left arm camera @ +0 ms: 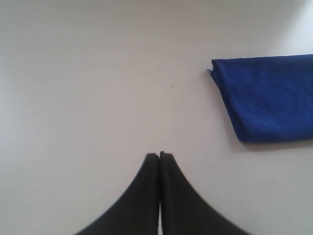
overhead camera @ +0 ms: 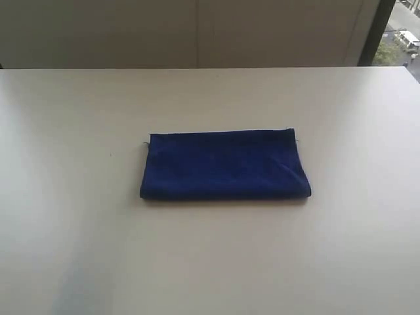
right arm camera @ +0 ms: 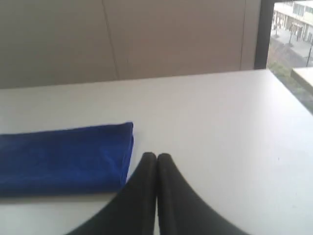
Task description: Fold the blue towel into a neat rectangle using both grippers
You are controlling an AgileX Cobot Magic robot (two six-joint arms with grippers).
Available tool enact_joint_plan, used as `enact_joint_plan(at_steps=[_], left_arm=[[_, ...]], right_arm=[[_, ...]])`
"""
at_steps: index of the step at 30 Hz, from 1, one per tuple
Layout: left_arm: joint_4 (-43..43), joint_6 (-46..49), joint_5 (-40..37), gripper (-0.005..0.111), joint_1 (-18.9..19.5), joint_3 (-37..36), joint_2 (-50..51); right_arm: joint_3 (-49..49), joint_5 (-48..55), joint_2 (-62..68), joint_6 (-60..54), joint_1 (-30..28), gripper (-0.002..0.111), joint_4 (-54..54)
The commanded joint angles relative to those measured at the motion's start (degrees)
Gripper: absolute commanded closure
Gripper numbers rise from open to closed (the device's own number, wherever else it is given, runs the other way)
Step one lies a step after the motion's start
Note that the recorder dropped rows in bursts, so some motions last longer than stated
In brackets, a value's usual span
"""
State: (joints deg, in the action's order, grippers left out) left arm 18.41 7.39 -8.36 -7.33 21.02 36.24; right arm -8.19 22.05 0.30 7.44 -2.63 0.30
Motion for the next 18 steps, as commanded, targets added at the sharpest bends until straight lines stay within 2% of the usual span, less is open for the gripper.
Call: enact_joint_plan(at_steps=[1, 5, 15, 18], left_arm=[[0.8, 0.1, -0.1, 0.107, -0.2, -0.4, -0.2], [0.8, 0.1, -0.1, 0.107, -0.2, -0.4, -0.2], [0.8, 0.2, -0.2, 0.107, -0.2, -0.4, -0.2], [0.8, 0.2, -0.2, 0.107, -0.2, -0.4, -0.2]], right_arm=[[4.1, 0.8, -0.3, 0.2, 0.3, 0.108, 0.1], [8.2, 0.8, -0.3, 0.2, 0.3, 0.108, 0.1], [8.2, -2.4, -0.3, 0.4, 0.3, 0.108, 0.1], [8.2, -2.4, -0.3, 0.3, 0.3, 0.108, -4.2]])
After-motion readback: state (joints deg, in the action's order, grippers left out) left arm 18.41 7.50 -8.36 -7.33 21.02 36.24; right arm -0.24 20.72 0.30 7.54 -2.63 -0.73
